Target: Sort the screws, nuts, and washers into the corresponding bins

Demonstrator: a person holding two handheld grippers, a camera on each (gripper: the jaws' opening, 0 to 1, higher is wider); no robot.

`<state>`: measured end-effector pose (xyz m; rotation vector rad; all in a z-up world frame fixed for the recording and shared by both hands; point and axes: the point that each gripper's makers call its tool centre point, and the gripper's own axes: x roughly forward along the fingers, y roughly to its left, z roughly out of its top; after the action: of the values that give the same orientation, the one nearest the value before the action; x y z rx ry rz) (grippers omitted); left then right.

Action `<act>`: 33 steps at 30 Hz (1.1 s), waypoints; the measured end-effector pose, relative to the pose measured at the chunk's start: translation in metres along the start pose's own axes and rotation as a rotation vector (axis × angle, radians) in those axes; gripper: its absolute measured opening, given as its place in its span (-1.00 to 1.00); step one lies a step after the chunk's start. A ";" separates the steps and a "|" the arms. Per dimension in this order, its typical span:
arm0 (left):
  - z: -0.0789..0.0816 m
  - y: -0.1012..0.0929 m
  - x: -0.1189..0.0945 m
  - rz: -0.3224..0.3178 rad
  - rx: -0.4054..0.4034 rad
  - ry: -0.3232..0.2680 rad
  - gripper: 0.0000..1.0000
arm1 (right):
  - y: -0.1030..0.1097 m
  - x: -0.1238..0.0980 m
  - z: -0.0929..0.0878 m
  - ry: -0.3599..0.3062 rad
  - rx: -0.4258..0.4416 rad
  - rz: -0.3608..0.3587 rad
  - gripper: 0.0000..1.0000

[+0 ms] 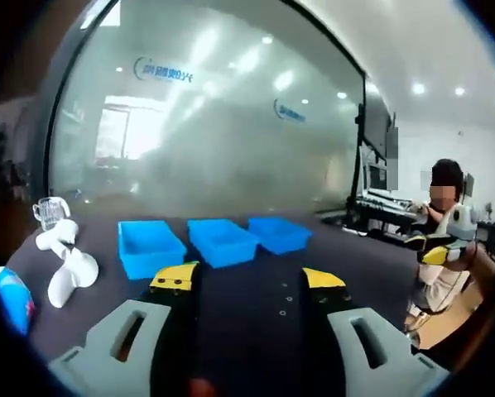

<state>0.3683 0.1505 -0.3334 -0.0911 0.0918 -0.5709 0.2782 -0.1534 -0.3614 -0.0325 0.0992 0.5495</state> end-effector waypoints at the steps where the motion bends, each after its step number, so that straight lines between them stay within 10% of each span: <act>1: -0.001 -0.001 -0.005 -0.003 0.002 -0.005 0.01 | 0.000 0.000 0.000 0.000 -0.001 0.000 -0.10; 33: -0.043 -0.032 -0.053 -0.110 0.085 0.129 -0.01 | 0.007 0.029 -0.005 0.208 -0.164 0.192 -0.14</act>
<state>0.3023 0.1498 -0.3693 0.0240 0.1885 -0.6892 0.2990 -0.1320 -0.3691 -0.2425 0.2622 0.7447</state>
